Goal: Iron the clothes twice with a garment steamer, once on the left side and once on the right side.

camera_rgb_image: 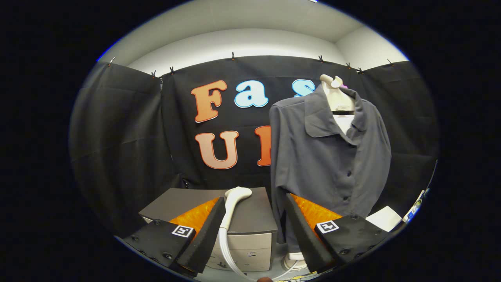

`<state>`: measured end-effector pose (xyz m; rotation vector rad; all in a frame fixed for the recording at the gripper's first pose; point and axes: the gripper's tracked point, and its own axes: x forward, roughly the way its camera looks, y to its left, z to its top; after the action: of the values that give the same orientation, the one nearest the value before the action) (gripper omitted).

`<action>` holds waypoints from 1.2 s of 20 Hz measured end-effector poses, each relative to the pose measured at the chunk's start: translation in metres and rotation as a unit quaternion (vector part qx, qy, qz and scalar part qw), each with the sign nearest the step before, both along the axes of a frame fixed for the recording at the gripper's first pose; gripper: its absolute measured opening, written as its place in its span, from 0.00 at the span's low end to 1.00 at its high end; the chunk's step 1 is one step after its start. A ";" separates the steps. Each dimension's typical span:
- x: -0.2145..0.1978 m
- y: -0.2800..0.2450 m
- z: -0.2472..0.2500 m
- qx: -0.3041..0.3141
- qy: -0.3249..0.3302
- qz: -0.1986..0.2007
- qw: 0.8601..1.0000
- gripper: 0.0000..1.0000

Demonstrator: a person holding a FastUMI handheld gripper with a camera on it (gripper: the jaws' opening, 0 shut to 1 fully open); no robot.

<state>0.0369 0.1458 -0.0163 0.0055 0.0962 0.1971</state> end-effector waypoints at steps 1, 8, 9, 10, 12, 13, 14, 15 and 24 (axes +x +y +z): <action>0.006 0.012 -0.002 0.000 0.008 0.007 1.000 0.98; 0.067 0.080 -0.029 -0.024 0.066 0.025 0.997 0.98; 0.079 0.088 -0.034 -0.030 0.071 0.022 0.997 0.98; 0.093 0.095 -0.042 -0.038 0.082 0.020 0.996 0.98; 0.122 0.107 -0.058 -0.056 0.101 0.015 0.993 0.98; 0.136 0.112 -0.067 -0.065 0.112 0.013 0.991 0.98; 0.147 0.116 -0.077 -0.072 0.125 0.012 0.990 0.98; 0.156 0.119 -0.086 -0.070 0.141 0.012 0.987 0.98; 0.236 0.127 -0.138 -0.095 0.229 -0.009 0.969 0.98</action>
<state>0.2728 0.2728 -0.1542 -0.1398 0.5753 0.1653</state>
